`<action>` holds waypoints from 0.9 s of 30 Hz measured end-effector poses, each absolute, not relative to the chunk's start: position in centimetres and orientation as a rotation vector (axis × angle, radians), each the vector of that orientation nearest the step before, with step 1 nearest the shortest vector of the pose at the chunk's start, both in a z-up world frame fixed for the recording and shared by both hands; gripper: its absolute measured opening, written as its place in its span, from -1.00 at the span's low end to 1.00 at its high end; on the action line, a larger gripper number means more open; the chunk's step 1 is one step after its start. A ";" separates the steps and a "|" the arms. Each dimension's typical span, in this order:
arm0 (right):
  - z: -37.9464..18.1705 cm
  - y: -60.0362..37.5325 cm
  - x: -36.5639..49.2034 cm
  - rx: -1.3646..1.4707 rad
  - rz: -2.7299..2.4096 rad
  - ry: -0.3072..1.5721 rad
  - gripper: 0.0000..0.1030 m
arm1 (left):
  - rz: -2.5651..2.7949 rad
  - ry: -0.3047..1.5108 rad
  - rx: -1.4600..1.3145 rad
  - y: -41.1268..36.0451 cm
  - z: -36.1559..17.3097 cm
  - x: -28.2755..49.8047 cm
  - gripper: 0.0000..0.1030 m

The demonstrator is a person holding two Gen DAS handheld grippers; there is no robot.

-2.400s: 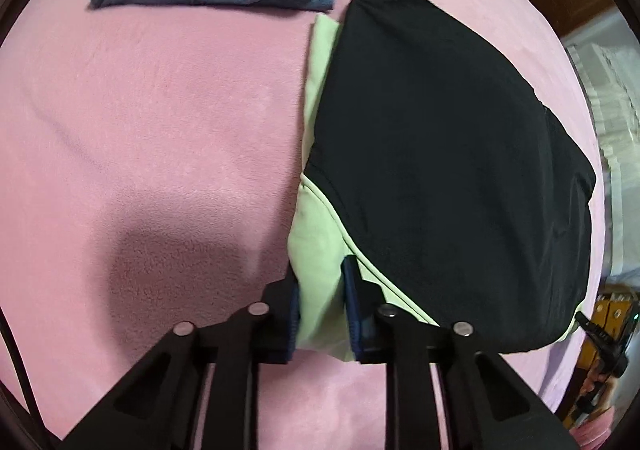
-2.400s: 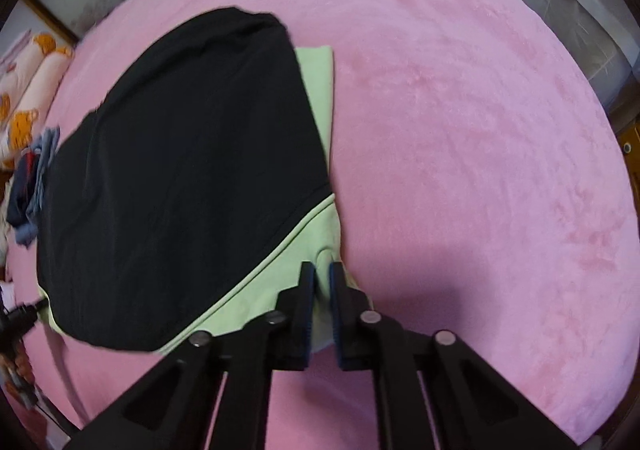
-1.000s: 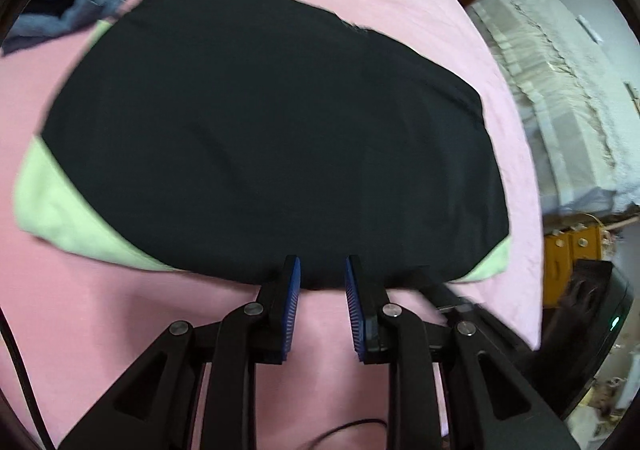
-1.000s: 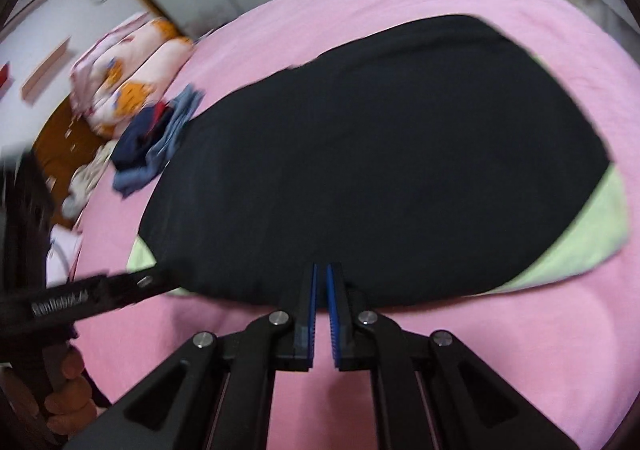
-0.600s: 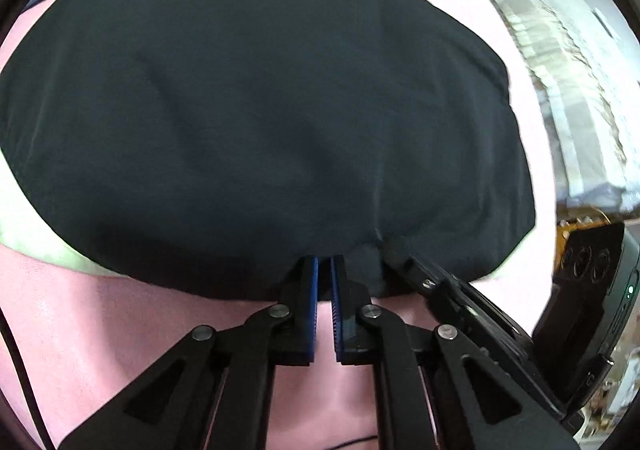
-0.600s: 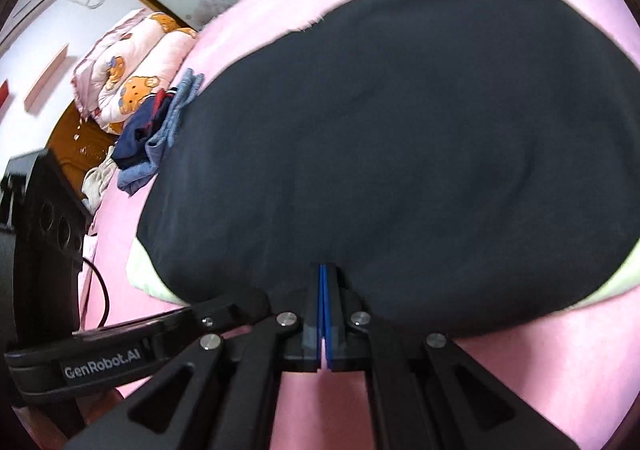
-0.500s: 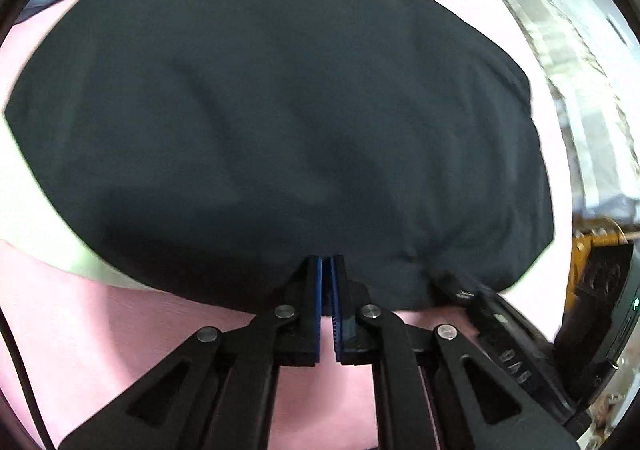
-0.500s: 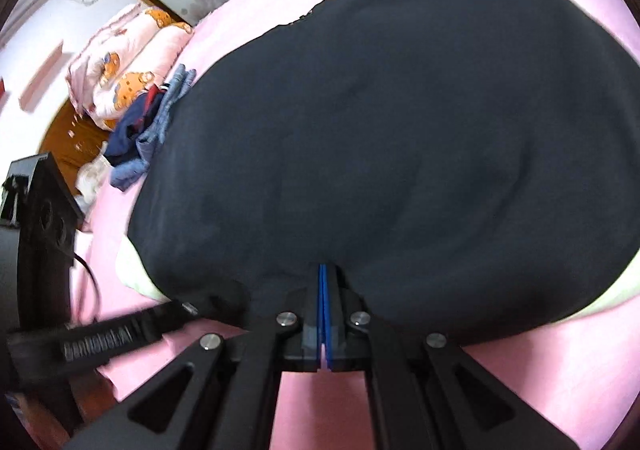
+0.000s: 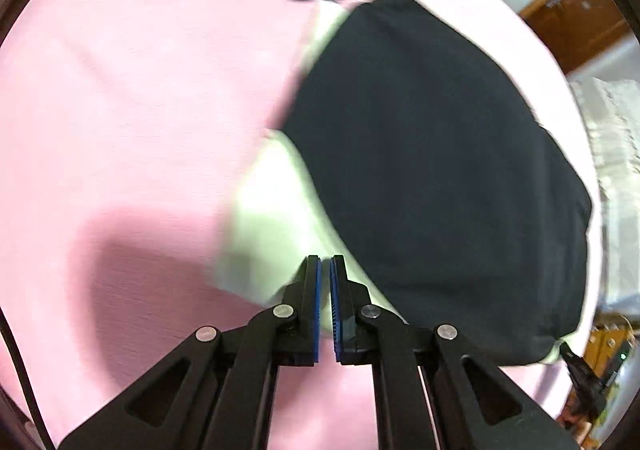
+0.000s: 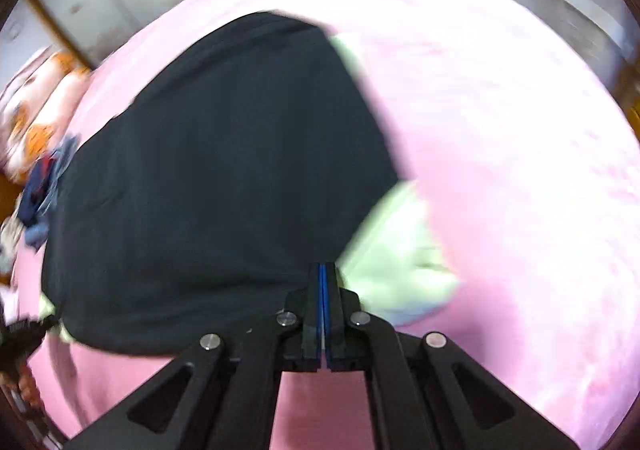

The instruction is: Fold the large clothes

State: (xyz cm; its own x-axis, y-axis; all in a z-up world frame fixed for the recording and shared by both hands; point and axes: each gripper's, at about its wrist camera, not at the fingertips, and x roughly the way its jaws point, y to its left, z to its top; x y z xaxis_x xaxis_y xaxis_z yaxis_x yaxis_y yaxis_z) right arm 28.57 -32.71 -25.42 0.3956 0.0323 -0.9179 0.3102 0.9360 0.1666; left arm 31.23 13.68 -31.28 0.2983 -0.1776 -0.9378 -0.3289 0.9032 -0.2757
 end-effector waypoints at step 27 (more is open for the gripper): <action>-27.1 -15.3 39.4 0.509 0.316 1.095 -1.00 | -0.321 1.257 -0.422 -5.5 -31.7 41.7 -0.91</action>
State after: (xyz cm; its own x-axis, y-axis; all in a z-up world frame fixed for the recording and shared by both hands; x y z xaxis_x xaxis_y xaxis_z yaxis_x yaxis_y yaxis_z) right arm 39.37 -15.31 -27.05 0.4307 0.4842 -0.7617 0.0046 0.8427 0.5383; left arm 41.66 -5.54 -31.72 0.2816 -0.4568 -0.8438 0.0039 0.8800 -0.4750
